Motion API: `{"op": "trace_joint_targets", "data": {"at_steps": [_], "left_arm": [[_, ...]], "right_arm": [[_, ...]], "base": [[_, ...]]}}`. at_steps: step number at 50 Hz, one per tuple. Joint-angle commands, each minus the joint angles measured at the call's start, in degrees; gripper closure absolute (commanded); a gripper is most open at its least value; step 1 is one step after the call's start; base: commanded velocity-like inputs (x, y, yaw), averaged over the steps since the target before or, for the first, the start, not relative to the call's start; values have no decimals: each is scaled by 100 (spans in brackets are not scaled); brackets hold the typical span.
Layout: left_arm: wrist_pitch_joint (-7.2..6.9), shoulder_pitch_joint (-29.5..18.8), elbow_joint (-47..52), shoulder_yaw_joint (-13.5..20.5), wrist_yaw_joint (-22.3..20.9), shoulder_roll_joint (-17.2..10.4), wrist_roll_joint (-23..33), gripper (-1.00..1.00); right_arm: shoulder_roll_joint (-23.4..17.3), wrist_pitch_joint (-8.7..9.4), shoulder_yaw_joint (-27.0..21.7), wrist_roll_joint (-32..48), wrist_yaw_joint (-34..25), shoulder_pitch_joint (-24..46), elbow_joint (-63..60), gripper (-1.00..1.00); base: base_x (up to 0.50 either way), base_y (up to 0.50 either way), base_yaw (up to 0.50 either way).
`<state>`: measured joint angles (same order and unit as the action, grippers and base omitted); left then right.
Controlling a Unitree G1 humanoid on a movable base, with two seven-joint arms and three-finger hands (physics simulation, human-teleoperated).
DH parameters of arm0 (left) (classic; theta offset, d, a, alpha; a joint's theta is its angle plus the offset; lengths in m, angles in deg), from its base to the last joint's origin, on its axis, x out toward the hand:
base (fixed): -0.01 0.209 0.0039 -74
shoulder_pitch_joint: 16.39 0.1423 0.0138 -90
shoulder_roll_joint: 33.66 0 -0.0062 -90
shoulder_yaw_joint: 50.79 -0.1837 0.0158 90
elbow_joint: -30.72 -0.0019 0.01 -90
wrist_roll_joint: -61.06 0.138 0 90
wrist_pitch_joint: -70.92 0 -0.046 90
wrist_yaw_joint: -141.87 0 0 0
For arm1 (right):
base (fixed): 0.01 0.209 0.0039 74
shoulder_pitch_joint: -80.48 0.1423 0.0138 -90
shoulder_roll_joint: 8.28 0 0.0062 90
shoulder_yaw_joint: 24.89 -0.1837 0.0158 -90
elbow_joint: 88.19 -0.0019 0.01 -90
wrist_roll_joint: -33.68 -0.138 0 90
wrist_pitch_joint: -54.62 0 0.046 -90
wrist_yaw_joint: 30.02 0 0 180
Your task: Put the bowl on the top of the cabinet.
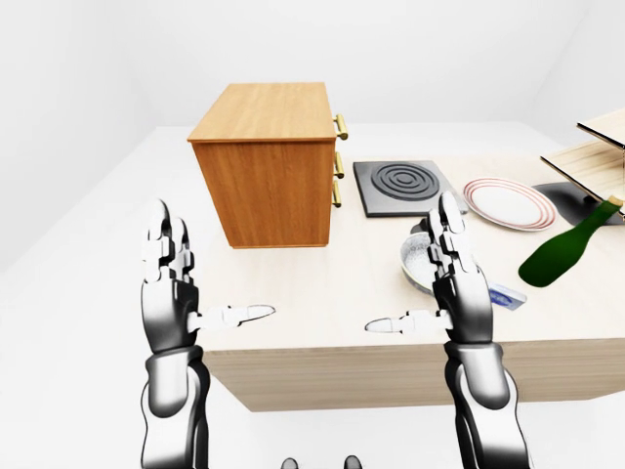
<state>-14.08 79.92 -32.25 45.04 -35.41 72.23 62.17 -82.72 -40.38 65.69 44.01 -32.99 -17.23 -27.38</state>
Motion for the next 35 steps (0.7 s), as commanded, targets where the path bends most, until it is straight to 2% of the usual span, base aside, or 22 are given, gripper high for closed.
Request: {"op": "trace_joint_targets", "data": {"at_steps": [1,16,21,26,35], "left_arm": [[0,47,220,53,-57,-8,-57,-100],[0,-21,148,78,-87,-3,-52,-100],[0,-62,119,68,-60,-5,-33,-100],[0,-91,56,58,-29,-12,-14,-100],[0,-80,60,50,-25,-14,-13,-100]], "right_arm": [[12,0,74,41,24,-9,-50,-100],[-7,0,70,18,90,-28,373,-100],[-17,0,30,-15,14,82,155,-100],[-18,0,-4,-128,28,92,584,-100],[-17,0,7,-122,14,101,613,-100]], "base": [[0,50,0],[0,50,0],[0,50,0],[0,6,0],[0,0,0]]}}
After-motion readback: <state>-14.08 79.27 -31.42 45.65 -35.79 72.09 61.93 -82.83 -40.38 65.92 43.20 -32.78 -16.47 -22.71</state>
